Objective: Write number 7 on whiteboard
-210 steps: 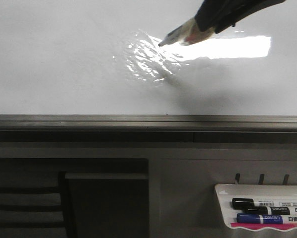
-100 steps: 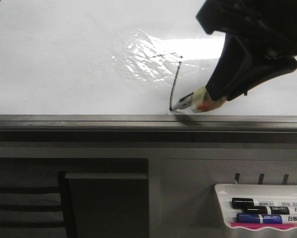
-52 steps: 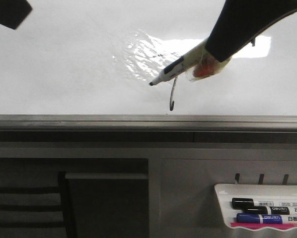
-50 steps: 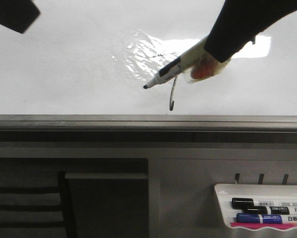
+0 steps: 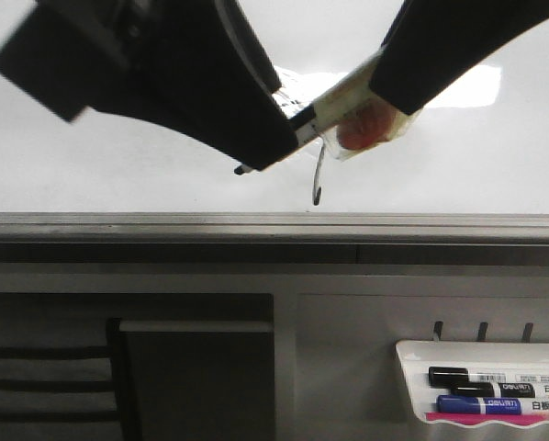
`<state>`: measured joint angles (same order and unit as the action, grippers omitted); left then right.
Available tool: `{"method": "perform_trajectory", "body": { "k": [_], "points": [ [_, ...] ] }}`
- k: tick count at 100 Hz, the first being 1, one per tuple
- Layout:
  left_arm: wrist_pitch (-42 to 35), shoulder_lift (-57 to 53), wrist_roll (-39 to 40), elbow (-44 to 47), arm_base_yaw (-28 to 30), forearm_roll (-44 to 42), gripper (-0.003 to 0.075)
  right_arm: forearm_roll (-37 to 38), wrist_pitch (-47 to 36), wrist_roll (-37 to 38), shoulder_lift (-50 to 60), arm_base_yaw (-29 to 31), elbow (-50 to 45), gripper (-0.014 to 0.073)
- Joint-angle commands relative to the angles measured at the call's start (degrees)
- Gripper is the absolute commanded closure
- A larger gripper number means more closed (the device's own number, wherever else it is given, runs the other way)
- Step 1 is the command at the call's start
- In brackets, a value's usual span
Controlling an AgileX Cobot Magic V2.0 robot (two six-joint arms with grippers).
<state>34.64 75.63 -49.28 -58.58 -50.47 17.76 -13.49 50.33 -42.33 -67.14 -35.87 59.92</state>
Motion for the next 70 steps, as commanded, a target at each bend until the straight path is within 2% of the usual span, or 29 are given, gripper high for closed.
{"method": "perform_trajectory", "body": {
  "k": [1,32,39,56,70],
  "points": [
    [-4.7,0.5,-0.7,-1.9,-0.5,1.4,0.0374,-0.5,-3.3,-0.8,1.5,0.0,1.9,0.0657],
    [-7.6,3.4,-1.5,-1.9,-0.5,1.4,0.0381,-0.5,-3.3,-0.8,1.5,0.0,1.9,0.0657],
    [-7.7,3.4,-1.5,-1.9,-0.5,1.4,0.0421,-0.5,-3.3,-0.8,1.5,0.0,1.9,0.0657],
    [-7.7,3.4,-1.5,-1.9,-0.5,1.4,0.0583,-0.5,-3.3,-0.8,1.5,0.0,1.9,0.0657],
    [-7.7,3.4,-1.5,-1.9,-0.5,1.4,0.0685,-0.5,-3.4,-0.8,1.5,0.0,1.9,0.0657]
  ]
}}
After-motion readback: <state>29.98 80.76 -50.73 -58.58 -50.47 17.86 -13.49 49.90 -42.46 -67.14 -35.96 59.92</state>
